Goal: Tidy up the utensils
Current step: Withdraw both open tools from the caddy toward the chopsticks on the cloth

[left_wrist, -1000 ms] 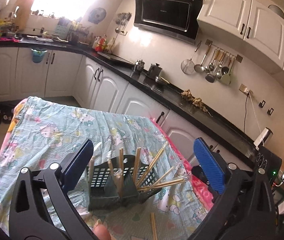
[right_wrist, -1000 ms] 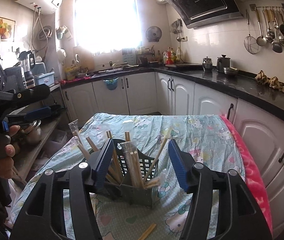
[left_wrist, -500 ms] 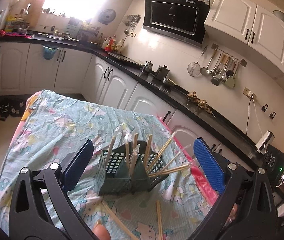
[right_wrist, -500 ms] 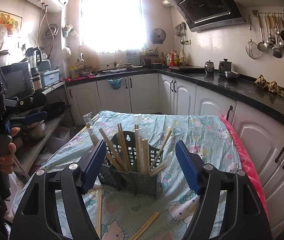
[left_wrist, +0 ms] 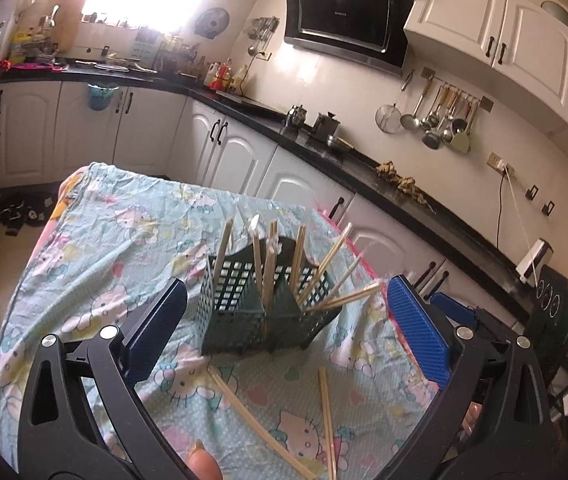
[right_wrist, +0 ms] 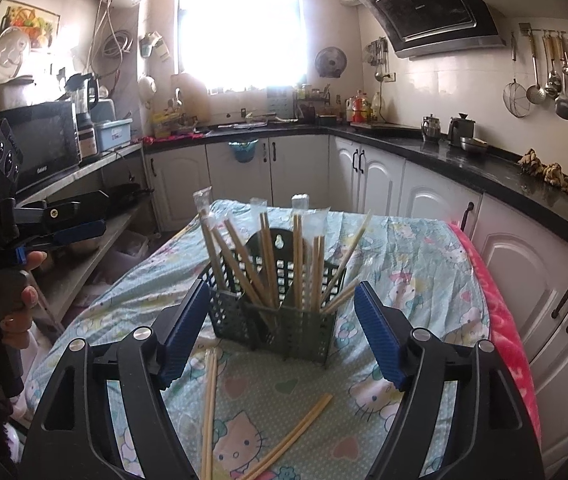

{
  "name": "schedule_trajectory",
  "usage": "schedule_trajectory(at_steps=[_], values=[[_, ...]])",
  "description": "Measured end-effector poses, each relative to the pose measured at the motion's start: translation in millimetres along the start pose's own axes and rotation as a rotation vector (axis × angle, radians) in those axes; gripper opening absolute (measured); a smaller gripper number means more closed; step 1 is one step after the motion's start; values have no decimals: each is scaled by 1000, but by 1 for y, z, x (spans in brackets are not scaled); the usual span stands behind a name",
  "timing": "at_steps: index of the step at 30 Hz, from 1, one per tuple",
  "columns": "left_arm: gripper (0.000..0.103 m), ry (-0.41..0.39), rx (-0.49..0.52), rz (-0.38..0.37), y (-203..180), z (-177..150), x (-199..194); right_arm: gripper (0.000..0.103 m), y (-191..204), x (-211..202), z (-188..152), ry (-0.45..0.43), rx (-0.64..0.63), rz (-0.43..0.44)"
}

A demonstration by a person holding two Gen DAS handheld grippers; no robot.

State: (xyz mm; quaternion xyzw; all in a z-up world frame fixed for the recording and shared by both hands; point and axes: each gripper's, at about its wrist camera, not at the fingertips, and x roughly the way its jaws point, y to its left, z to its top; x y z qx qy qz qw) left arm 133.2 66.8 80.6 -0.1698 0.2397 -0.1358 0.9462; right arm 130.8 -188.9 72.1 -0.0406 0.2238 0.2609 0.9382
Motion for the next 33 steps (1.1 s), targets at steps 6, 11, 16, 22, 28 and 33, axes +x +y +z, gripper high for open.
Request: schedule_trajectory(at_steps=[6,11,16,22,28,33], values=[[92,29,14,14,-2,-17,4,72,3,3,-14,32,-10,11],[92,49,29,44,-2,-30,9,72,4,7,-26,63,-15,13],[92,73,30,62,-1,-41,14,72,5,10,-34,76,-27,-3],[92,102,35,79,-1,-54,23,72,6,15,-43,97,-38,-9],[92,140,40,97,1,-65,36,72,1,24,-51,126,-28,-8],[92,176,41,115,4,-76,48,72,-8,34,-59,155,-15,-12]])
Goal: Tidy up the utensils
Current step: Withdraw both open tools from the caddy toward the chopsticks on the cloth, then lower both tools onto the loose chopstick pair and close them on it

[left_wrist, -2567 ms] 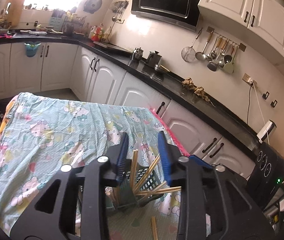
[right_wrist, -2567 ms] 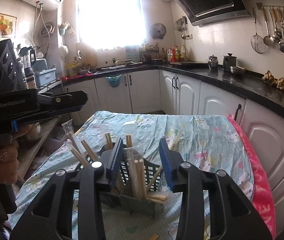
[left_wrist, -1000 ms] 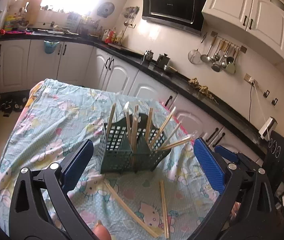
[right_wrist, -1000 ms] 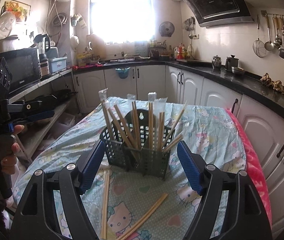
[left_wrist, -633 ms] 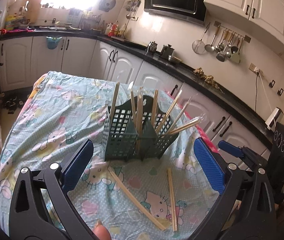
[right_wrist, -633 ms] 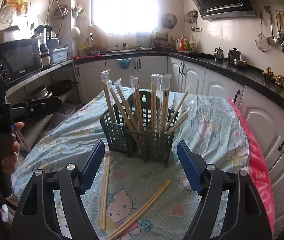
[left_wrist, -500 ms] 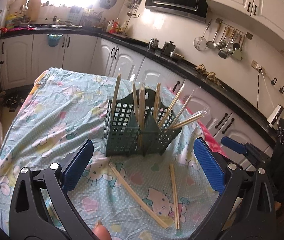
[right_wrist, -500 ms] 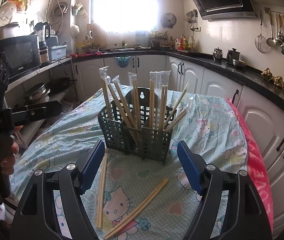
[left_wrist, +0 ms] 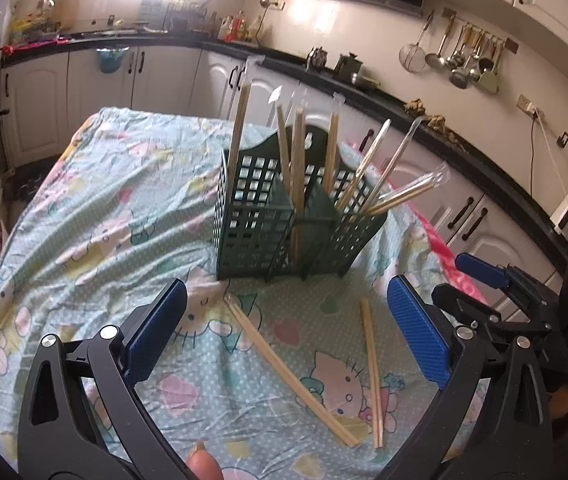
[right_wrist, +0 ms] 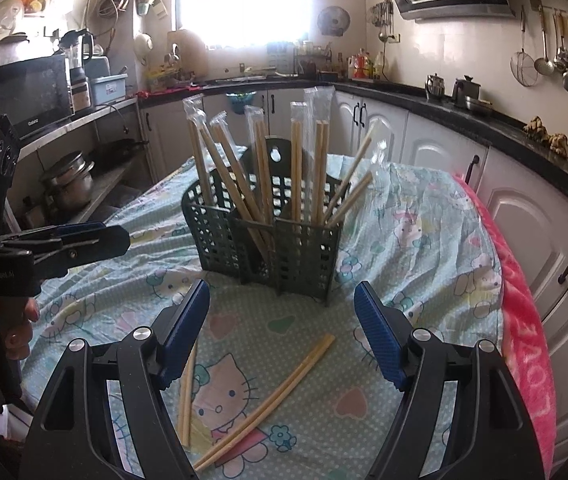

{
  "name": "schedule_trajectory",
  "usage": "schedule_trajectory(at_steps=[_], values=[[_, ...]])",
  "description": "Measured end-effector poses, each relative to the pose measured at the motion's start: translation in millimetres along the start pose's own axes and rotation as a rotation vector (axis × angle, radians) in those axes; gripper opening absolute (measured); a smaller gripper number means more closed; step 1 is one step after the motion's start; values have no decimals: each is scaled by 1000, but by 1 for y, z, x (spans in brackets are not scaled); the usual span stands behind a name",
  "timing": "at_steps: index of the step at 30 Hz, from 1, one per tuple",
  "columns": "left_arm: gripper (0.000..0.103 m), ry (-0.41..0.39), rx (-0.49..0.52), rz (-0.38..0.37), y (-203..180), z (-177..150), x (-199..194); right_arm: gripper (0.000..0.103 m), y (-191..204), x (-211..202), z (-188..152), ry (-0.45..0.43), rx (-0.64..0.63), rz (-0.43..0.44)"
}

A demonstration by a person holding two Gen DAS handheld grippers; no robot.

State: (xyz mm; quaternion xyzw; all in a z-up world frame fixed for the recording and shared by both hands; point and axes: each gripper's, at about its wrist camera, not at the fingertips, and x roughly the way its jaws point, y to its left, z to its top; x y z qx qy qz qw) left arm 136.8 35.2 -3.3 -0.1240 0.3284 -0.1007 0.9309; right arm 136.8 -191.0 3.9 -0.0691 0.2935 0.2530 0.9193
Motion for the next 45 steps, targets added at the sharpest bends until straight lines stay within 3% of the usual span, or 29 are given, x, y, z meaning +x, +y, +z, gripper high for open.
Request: schedule_trajectory(at_steps=[9,16,25,33,41,45], values=[[92,87,-16,20,10,-15,34,72,-11,27,-18,99,26,-4],[92,169,-101,8,29,-26,64,72,-20,50,-32,181,56,6],[67,247,-175,-30,36,-30,92,61,-31,72,-46,262,111,25],[58,282,-229,-36,49,-28,110,53,-38,98,-48,321,198,69],[46,293,-252,-22,62,-23,119,46,-46,122,-43,361,276,59],[45,301,-234,-3,62,-18,123,41,-49,128,-39,365,304,50]])
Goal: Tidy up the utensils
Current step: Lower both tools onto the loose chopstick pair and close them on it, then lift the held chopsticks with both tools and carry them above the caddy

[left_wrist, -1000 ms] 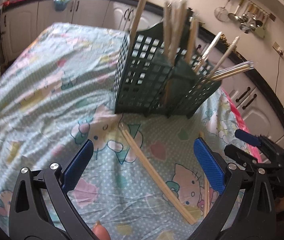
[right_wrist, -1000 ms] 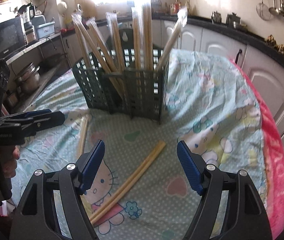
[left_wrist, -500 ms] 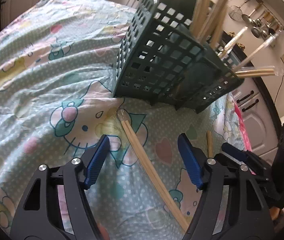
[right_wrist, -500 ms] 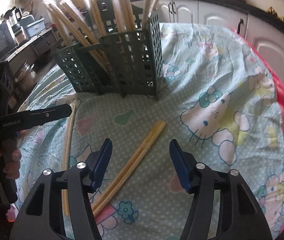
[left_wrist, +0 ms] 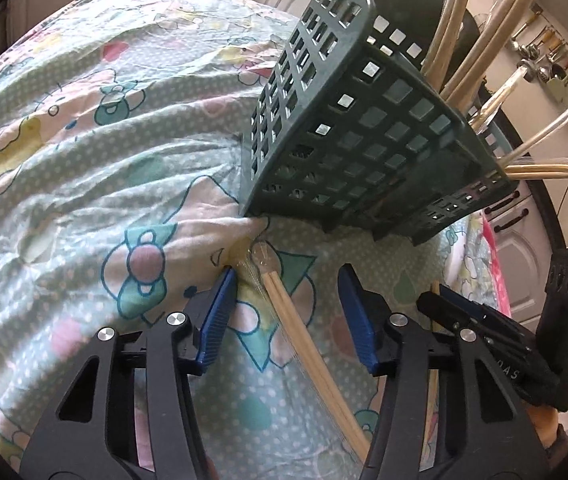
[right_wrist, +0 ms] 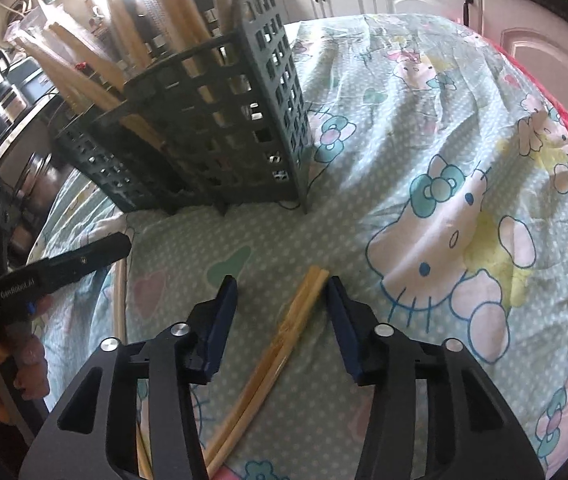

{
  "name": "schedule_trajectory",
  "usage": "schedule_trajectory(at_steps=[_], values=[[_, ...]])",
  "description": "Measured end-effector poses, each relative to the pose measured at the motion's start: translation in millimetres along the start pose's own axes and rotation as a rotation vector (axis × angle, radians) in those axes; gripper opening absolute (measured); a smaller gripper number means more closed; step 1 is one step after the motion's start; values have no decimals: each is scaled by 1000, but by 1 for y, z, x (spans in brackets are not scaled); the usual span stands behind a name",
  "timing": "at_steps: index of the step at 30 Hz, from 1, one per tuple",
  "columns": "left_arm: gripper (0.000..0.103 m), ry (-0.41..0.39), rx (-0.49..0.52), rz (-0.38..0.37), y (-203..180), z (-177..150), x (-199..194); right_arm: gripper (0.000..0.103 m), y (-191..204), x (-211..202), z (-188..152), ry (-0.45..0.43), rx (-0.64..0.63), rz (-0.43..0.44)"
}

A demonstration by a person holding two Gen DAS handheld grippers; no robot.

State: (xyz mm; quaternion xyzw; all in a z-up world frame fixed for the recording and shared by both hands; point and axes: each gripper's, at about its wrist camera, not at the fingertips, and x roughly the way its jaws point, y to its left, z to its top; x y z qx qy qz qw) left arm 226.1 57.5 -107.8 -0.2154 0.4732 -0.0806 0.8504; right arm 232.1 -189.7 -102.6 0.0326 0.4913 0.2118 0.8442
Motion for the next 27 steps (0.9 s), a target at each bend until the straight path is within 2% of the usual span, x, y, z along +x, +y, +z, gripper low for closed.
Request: schedule_trajectory(at_steps=[3,6,7,8,11,17,22,27], values=[[39,1,26,40,-4,1,2,32,-3,1,4,2,13,-4],[27,1,50,85,-7,3,5,20,-8,2,5,-2,20,-20],[20,1,56,96,-7,3,5,20,-11,3,6,-2,25,-17],[18,0,64,109,-8,4,6,20,-12,3,6,-2,29,-10],[14,0,67,103,-6,4,5,19,-13,3,6,-6,27,-12],[5,13,-3,35,13,7,1,15,-8,-2,1,-19,17,-10],[4,6,-24,-25,20,7,-10,11,12,-6,-2,-19,-28,28],[3,-36,8,-63,11,4,-33,11,34,-19,-4,-47,-95,59]])
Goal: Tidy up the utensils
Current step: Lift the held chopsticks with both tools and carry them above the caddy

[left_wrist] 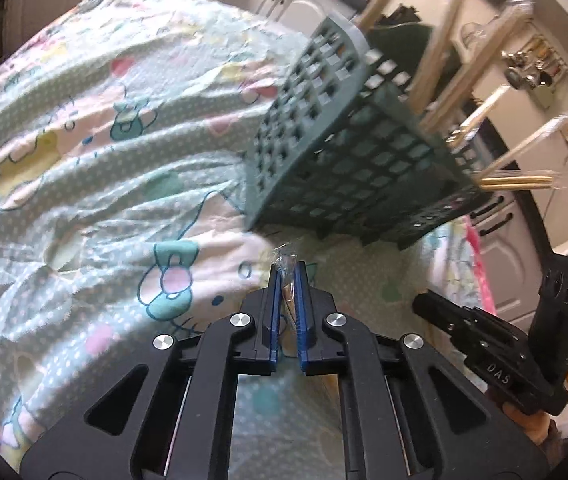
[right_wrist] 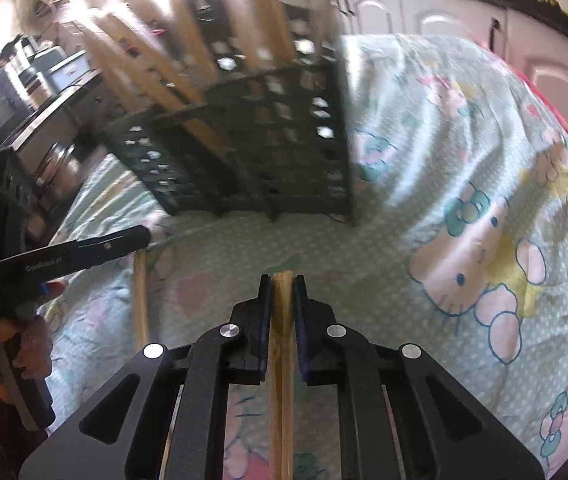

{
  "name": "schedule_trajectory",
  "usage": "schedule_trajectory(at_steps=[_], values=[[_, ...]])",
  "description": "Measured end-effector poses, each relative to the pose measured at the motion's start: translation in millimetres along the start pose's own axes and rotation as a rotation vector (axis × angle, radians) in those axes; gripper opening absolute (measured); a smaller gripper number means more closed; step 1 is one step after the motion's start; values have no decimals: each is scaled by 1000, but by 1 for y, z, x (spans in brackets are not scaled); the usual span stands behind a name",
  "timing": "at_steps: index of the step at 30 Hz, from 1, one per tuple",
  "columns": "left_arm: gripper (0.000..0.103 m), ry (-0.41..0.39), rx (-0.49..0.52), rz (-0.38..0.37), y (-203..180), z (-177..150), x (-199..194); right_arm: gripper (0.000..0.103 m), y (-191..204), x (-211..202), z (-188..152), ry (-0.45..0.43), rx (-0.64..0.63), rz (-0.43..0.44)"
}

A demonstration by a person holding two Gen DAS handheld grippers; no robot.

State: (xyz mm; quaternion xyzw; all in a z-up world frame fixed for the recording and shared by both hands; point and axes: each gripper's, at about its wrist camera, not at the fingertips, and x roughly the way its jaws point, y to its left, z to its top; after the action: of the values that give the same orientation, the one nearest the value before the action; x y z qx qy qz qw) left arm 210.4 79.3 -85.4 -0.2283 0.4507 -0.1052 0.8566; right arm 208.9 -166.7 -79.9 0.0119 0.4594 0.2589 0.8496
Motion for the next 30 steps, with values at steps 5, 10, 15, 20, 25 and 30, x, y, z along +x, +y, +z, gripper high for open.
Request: schedule_trajectory(at_steps=[5,10,15,20,25,30], values=[[3,-63,43,-29,-16,1,-30,11,25,-20,6,-47,-65,34],[2,-123,84,-45,-32,3,-57,11,44,-40,12,-92,-108,73],[2,-177,121,-55,-48,5,-80,11,59,-66,19,-155,-146,103],[2,-217,150,-58,-59,8,-95,10,73,-88,24,-218,-187,108],[2,-253,170,-70,-69,12,-111,10,78,-107,29,-283,-226,103],[2,-303,200,-82,-82,20,-131,9,86,-127,38,-346,-245,103]])
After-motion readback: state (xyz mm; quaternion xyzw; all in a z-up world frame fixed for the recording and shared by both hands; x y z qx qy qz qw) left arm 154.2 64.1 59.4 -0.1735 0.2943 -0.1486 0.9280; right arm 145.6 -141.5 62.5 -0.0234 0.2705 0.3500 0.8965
